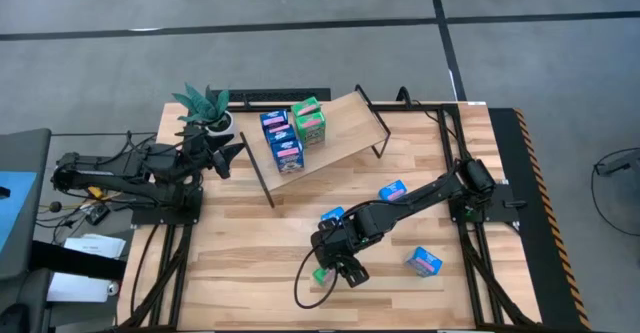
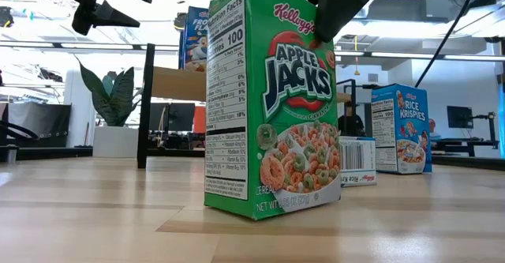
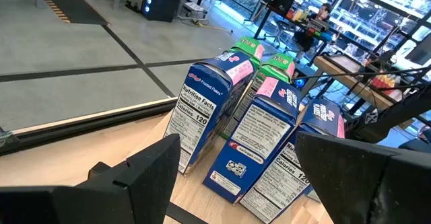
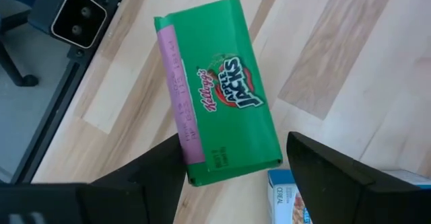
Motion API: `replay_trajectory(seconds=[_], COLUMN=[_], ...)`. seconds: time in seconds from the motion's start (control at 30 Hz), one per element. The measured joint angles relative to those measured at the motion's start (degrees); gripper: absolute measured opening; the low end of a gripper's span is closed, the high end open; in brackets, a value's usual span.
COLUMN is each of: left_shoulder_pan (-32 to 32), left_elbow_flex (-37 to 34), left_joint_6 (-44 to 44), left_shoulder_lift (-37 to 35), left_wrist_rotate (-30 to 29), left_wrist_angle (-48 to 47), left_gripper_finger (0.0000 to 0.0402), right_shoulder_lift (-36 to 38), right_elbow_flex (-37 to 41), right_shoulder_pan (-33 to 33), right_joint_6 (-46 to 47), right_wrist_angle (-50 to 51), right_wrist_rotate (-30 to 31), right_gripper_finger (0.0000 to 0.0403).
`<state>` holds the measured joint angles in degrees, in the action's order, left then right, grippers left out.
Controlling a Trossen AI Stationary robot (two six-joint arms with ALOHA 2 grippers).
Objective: Stack cereal on shelf
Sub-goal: Put the green cereal box on the shelf and align it with the other green cereal boxes
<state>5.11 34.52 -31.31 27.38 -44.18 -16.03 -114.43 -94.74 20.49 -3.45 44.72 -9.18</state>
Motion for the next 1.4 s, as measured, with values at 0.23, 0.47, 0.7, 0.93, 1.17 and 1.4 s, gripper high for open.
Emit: replay_trajectory(seconds=[0.23,0.47,0.7,0.93,1.17,1.4], left_shoulder_pan=[0.0,0.0,0.0,0.0,0.0,0.0], left_elbow_flex=[0.0,0.0,0.0,0.0,0.0,0.0], left_joint_6=[0.2,0.1,0.0,0.0,0.0,0.1], left_shoulder_lift=[0.0,0.0,0.0,0.0,0.0,0.0], left_wrist_rotate=[0.0,0.0,0.0,0.0,0.0,0.1], left_wrist_angle=[0.0,0.0,0.0,0.0,0.0,0.0], left_gripper_finger=[0.0283,0.0283,0.0283,0.0283,0.0283,0.0283], right_shoulder_lift=[0.0,0.4,4.5,13.3,22.6,26.9], right_elbow_flex=[0.0,0.0,0.1,0.0,0.0,0.0], right_shoulder_pan=[0.0,0.0,-2.1,-8.2,-18.0,-27.5], right_joint_6=[0.0,0.6,-0.2,-3.5,-9.0,-14.6], right_wrist_angle=[-0.3,-0.2,2.8,7.6,9.6,13.3], right_wrist_rotate=[0.3,0.2,-0.9,2.0,7.9,10.6], right_gripper_finger=[0.0239,0.0158,0.0139,0.0146,0.0141,0.0141])
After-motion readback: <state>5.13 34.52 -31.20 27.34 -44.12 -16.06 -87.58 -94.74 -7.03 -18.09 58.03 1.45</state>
